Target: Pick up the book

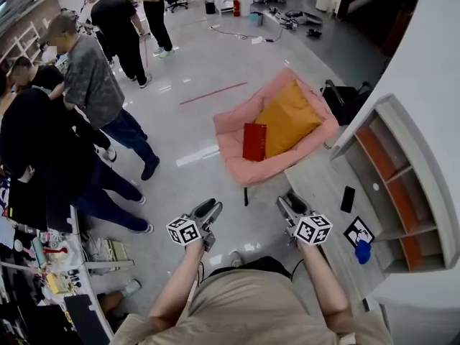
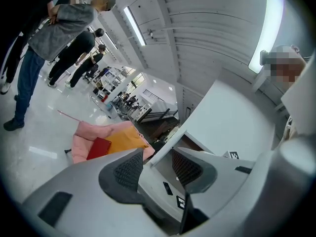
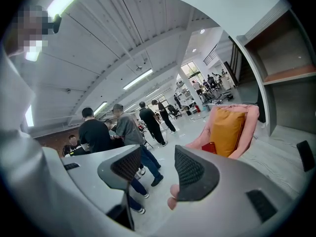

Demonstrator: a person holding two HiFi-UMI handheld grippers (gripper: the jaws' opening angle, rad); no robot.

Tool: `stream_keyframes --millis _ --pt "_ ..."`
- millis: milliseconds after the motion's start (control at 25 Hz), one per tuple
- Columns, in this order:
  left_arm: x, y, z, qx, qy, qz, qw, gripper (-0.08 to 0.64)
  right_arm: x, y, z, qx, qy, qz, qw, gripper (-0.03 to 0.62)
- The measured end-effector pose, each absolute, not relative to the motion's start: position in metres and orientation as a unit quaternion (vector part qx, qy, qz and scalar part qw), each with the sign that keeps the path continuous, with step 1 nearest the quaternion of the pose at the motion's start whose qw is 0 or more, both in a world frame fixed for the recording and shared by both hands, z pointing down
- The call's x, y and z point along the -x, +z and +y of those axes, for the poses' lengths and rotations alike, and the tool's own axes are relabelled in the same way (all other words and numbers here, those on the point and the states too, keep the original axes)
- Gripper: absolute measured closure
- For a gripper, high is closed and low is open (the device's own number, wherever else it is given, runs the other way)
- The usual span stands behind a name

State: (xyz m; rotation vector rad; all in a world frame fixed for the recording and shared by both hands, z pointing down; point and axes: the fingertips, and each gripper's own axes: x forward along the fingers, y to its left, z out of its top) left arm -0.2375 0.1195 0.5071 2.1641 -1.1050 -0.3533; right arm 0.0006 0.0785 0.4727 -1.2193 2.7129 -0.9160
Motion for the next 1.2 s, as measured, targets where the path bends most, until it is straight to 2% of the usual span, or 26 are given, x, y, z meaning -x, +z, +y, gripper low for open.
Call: stream_keyframes --millis 440,1200 --pt "0.23 0.514 0.068 -0.829 -0.126 -0.422 0.345 0.379 -0.01 0.475 0.03 0.399 -0.3 0.866 0.025 0.387" --pt "0.174 0.494 -0.048 -0.79 -0.129 -0.489 0.347 0.378 -0.07 0.493 -0.132 0.339 -0.331 0.881 0.003 0.387"
